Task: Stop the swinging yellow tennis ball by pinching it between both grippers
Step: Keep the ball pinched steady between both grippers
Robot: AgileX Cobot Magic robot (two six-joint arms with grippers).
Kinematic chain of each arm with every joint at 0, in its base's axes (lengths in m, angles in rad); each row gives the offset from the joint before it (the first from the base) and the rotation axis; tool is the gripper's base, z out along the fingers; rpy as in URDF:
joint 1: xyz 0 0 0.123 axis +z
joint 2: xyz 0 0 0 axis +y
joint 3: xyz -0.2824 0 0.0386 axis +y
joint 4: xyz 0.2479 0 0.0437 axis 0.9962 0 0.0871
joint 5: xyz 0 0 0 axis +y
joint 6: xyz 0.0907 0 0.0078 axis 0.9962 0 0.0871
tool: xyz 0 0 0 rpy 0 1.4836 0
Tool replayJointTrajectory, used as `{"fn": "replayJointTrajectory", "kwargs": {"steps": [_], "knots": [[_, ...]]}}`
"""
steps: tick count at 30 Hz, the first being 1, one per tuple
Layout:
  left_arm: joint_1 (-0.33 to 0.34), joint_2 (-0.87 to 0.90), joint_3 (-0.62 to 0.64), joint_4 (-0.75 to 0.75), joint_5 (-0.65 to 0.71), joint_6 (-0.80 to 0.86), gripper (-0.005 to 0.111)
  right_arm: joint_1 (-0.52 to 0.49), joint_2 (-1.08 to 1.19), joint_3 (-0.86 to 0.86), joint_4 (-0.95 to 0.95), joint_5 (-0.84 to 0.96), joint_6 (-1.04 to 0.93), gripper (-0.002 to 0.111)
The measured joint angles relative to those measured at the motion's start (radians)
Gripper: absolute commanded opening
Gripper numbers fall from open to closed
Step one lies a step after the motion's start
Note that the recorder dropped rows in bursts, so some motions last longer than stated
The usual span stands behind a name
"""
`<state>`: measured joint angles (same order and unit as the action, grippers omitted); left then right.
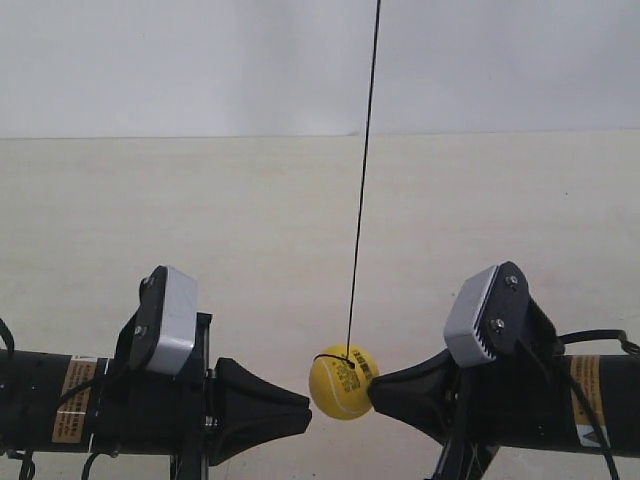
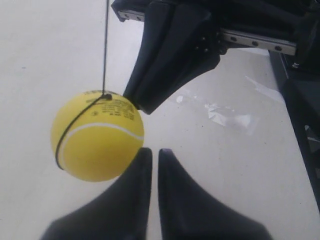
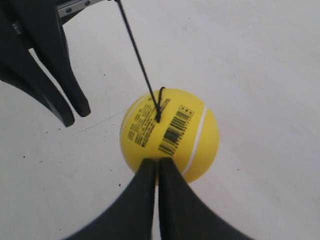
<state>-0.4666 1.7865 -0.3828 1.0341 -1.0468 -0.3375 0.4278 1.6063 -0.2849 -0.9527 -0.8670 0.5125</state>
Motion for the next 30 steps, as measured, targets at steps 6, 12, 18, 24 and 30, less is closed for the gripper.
{"fn": "replayJointTrajectory", "kwargs": {"steps": [6,12,18,24,30], "knots": [[0.000,0.000,0.000,0.000,0.000,0.000,0.005,0.000,0.002,-0.005,0.000,-0.002,-0.011,0.000],[0.000,0.002,0.000,0.000,-0.002,0.000,0.005,0.000,0.002,-0.005,0.004,-0.002,-0.019,0.000],[0.000,0.026,0.000,0.000,-0.006,0.008,0.005,0.000,0.002,-0.005,0.019,0.000,-0.025,0.000],[0.000,0.025,0.000,0.000,-0.026,0.010,0.005,0.000,0.009,-0.005,0.019,-0.010,-0.025,0.000],[0.000,0.025,0.000,0.000,-0.028,0.011,0.005,0.000,0.012,-0.005,0.019,-0.024,-0.025,0.000]]}}
